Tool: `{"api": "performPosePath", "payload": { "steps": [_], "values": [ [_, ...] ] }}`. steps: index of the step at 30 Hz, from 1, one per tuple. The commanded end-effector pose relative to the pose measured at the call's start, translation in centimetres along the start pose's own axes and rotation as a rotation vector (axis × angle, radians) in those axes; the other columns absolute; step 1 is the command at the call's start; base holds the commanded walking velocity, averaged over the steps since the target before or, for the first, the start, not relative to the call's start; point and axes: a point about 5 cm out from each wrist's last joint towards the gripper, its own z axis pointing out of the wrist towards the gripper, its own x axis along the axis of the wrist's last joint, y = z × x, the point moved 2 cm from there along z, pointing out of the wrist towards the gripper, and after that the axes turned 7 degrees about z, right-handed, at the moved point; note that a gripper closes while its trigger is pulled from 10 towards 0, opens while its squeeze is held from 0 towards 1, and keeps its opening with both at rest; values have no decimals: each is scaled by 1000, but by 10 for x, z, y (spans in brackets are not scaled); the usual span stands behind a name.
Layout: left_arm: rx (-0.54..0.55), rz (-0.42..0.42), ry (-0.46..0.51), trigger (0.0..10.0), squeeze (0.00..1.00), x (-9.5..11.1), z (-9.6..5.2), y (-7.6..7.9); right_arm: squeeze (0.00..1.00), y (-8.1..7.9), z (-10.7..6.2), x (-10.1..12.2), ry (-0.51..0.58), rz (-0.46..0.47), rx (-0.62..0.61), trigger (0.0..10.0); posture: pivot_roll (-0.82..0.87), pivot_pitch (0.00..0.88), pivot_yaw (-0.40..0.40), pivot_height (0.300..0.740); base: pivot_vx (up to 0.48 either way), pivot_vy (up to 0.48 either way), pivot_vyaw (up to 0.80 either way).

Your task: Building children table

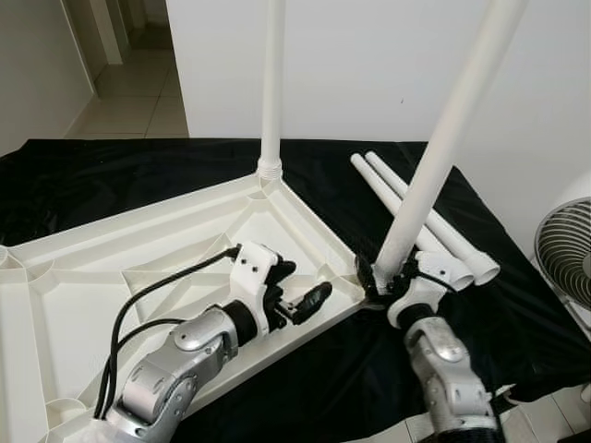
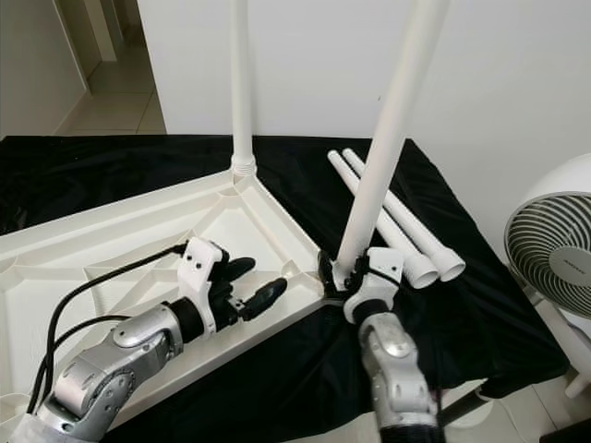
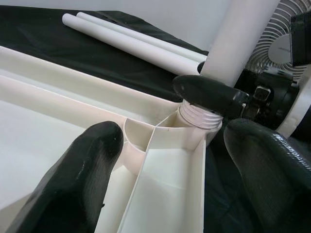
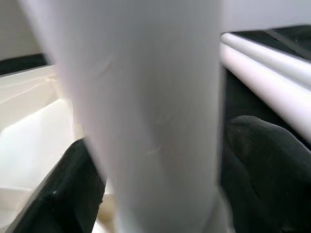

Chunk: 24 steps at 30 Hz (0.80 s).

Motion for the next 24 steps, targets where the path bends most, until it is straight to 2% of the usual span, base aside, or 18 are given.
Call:
{"api": "performPosePath", "payload": {
  "steps": [1, 2, 6, 10, 15, 18, 24],
  "values": [
    [-83, 8, 9, 10000, 0, 4, -1, 4, 0, 5, -1, -5, -42, -57, 125, 10000, 25, 42, -11, 740, 0, 0, 0],
    [-82, 9, 9, 10000, 0, 4, -1, 4, 0, 6, -1, -5, -50, -83, 168, 10000, 25, 42, -11, 740, 0, 0, 0],
    [-81, 10, 9, 10000, 0, 4, -1, 3, 0, 7, -2, -5, -58, -100, 213, 10000, 28, 40, -10, 740, 0, 0, 0],
    [-78, 15, 11, 10000, 0, 6, -1, 1, 0, 15, 3, -1, -92, -142, 355, 10000, 29, 37, -4, 740, 0, 0, 0],
    [-80, 17, 12, 10000, 0, 6, -1, 1, 0, 14, 8, -1, -109, -158, 407, 10000, 32, 36, -2, 740, 0, 0, 0],
    [-83, 19, 12, 10000, 0, 7, -1, 2, 0, 13, 19, 1, -130, -196, 477, 10000, 32, 38, 0, 740, 0, 0, 0],
    [-81, 19, 12, 10000, 0, 7, -1, 2, 0, 11, 28, 0, -141, -203, 520, 10000, 45, 39, -3, 740, 0, 0, 0]
  ]
}}
